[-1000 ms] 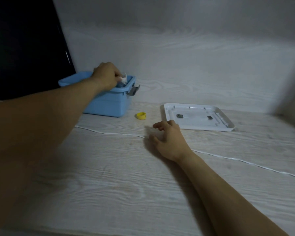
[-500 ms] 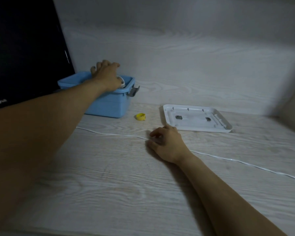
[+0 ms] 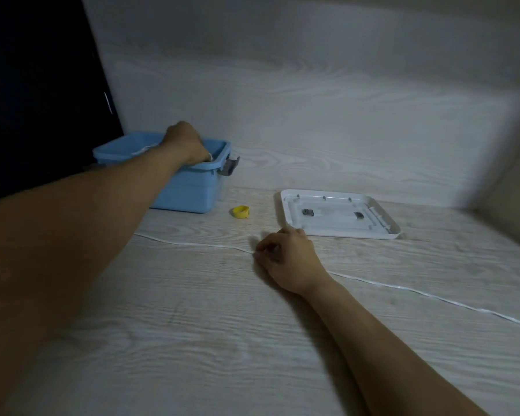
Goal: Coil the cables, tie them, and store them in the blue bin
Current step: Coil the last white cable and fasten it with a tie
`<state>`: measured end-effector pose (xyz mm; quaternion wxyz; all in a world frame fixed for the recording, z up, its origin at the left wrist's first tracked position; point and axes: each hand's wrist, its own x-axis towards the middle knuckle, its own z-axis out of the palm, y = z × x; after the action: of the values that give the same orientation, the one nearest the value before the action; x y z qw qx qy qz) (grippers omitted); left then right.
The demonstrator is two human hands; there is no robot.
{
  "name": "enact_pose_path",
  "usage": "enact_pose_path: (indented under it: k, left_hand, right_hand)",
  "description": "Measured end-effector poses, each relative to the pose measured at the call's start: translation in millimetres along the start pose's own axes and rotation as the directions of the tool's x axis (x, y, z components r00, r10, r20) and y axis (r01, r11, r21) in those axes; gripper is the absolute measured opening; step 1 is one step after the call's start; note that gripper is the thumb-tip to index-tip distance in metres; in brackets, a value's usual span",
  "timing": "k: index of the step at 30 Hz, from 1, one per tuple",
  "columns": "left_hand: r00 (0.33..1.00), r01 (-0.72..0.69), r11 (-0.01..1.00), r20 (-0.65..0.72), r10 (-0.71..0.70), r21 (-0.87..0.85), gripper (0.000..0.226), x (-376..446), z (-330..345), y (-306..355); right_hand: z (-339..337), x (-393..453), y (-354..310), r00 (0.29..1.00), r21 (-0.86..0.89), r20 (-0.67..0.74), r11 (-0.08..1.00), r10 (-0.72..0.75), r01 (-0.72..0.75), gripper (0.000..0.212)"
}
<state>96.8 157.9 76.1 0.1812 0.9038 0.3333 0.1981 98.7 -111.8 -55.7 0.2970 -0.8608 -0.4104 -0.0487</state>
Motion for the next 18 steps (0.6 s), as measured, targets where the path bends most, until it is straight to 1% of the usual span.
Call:
enact_pose_path:
  k: [1, 2, 3, 4, 5, 6, 7, 8, 9, 10, 11, 12, 13, 14, 15, 17, 18]
  left_hand:
    - [0.989, -0.062, 0.990, -0.139, 0.044, -0.127, 0.046, -6, 3, 0]
    - [0.936, -0.189, 0.963, -0.332, 0.118, -0.190, 0.037, -20, 6, -4]
    - [0.837, -0.326, 0.931, -0.509, 0.203, -0.164, 0.027, -35, 10, -9]
    - [0.736, -0.464, 0.875, -0.609, 0.296, -0.136, 0.021, -49, 11, -12]
    - [0.673, -0.571, 0.814, -0.628, 0.390, -0.105, 0.018, -63, 14, -15]
    - [0.670, -0.642, 0.756, -0.572, 0.474, -0.125, 0.015, -77, 19, -19]
    - [0.684, -0.682, 0.714, -0.482, 0.548, -0.156, 0.013, -92, 27, -24]
    - [0.722, -0.679, 0.706, -0.362, 0.590, -0.203, 0.012, -109, 33, -29]
    - [0.775, -0.631, 0.735, -0.214, 0.594, -0.246, 0.011, -123, 39, -36]
    - [0.823, -0.557, 0.789, -0.048, 0.566, -0.260, 0.013, -136, 45, -45]
    - [0.840, -0.505, 0.836, 0.102, 0.533, -0.216, 0.019, -147, 47, -57]
    - [0.843, -0.475, 0.869, 0.212, 0.494, -0.138, 0.027, -153, 50, -67]
    - [0.850, -0.455, 0.889, 0.273, 0.450, -0.049, 0.031, -160, 47, -78]
    - [0.860, -0.439, 0.899, 0.292, 0.418, 0.006, 0.034, -164, 43, -86]
    - [0.872, -0.418, 0.908, 0.290, 0.394, 0.022, 0.035, -168, 38, -93]
    - [0.893, -0.387, 0.921, 0.264, 0.364, 0.041, 0.039, -180, 25, -101]
    - [0.902, -0.375, 0.925, 0.256, 0.348, 0.063, 0.042, -185, 22, -105]
  right_hand:
    - [0, 1, 1, 1.000, -0.001, -0.011, 1.000, -0.007, 0.007, 0.015]
    - [2, 1, 1, 1.000, -0.006, -0.001, 1.000, 0.000, 0.000, 0.013]
    - [2, 1, 0, 1.000, -0.018, 0.023, 1.000, 0.006, -0.005, 0.014]
    - [2, 3, -2, 0.999, -0.019, 0.045, 1.000, 0.005, -0.004, 0.016]
    - [2, 2, -3, 0.998, 0.009, 0.057, 1.000, -0.011, 0.010, 0.017]
    - [1, 0, -7, 0.999, 0.079, 0.043, 0.997, -0.021, 0.018, 0.014]
    - [0, -2, -10, 0.999, 0.162, 0.022, 0.986, -0.031, 0.027, 0.010]
    - [-2, -4, -11, 0.999, 0.224, -0.014, 0.974, -0.034, 0.036, 0.015]
    - [-3, -5, -12, 0.997, 0.262, -0.062, 0.963, -0.041, 0.056, 0.021]
    - [-4, -5, -11, 0.994, 0.270, -0.106, 0.961, -0.029, 0.057, 0.023]
    - [-4, -8, -12, 0.990, 0.265, -0.144, 0.963, -0.014, 0.052, 0.022]
    - [-3, -7, -11, 0.986, 0.247, -0.164, 0.968, 0.004, 0.037, 0.019]
    - [-3, -9, -14, 0.985, 0.228, -0.172, 0.973, -0.002, 0.041, 0.015]
    - [-1, -9, -14, 0.988, 0.196, -0.155, 0.980, -0.002, 0.033, 0.008]
    - [0, -11, -16, 0.991, 0.156, -0.134, 0.988, -0.002, 0.023, 0.009]
    - [-5, -18, -23, 0.995, 0.049, -0.095, 0.999, 0.018, -0.013, 0.030]
    - [-8, -21, -24, 0.996, 0.004, -0.079, 0.999, 0.035, -0.034, 0.034]
